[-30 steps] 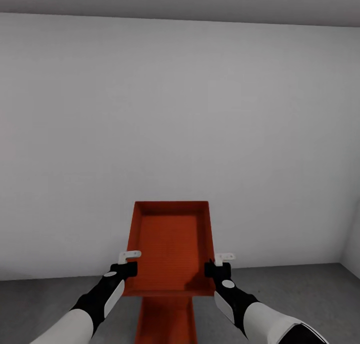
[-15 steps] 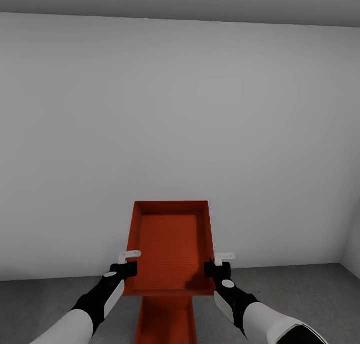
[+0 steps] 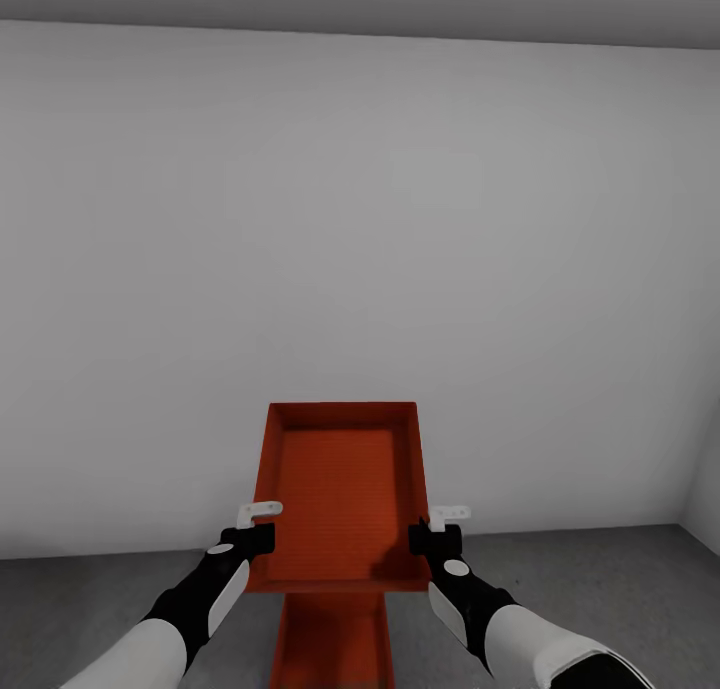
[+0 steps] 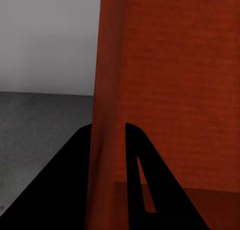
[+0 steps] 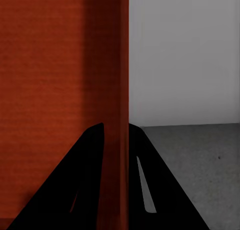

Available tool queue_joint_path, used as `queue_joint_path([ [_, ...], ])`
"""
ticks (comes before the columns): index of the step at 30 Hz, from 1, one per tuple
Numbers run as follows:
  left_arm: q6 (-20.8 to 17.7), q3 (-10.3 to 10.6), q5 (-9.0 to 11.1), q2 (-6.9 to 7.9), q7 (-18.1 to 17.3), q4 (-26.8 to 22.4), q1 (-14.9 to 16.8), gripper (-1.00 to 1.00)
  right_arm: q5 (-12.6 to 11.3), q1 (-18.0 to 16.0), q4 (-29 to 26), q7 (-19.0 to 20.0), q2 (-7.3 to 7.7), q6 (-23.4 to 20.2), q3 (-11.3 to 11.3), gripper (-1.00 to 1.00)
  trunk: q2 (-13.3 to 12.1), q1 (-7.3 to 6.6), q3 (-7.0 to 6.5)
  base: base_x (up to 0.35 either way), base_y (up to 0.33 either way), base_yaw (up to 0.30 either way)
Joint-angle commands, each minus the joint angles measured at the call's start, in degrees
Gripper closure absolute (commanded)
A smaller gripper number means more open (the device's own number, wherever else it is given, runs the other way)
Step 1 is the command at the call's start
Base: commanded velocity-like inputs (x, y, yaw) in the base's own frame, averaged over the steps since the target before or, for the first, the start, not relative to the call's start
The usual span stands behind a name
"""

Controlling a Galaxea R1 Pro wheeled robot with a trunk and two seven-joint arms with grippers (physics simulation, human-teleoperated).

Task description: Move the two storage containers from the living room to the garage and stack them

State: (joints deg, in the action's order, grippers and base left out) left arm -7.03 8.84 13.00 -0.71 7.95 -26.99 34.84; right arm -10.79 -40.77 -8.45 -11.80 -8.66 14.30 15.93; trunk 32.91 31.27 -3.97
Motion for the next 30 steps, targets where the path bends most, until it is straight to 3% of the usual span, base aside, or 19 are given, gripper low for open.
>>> queue_joint_path([
  [1,-0.3,0.4,0.3,0.09,0.7,-0.3,0.1,1.0,-0.9,0.0,0.4,-0.5,0.34,0.5,0.8,1.0,0.0,0.02,0.1,0.0,0.0,0.0],
  [3,-0.3,0.4,0.3,0.09,0.7,-0.3,0.1,1.0,0.1,0.0,0.4,-0.5,0.27,0.5,-0.1,1.0,0.0,0.02,0.29,0.0,0.0,0.0],
  [4,-0.3,0.4,-0.2,0.09,0.7,-0.3,0.1,1.0,-14.5,0.0,3.1,-1.3,1.46,0.5,11.4,1.0,0.0,0.02,0.38,0.0,0.0,0.0],
  [30,-0.3,0.2,-0.2,0.09,0.7,-0.3,0.1,1.0,-14.5,0.0,3.1,-1.4,1.46,0.5,11.5,1.0,0.0,0.02,2.77,0.0,0.0,0.0],
])
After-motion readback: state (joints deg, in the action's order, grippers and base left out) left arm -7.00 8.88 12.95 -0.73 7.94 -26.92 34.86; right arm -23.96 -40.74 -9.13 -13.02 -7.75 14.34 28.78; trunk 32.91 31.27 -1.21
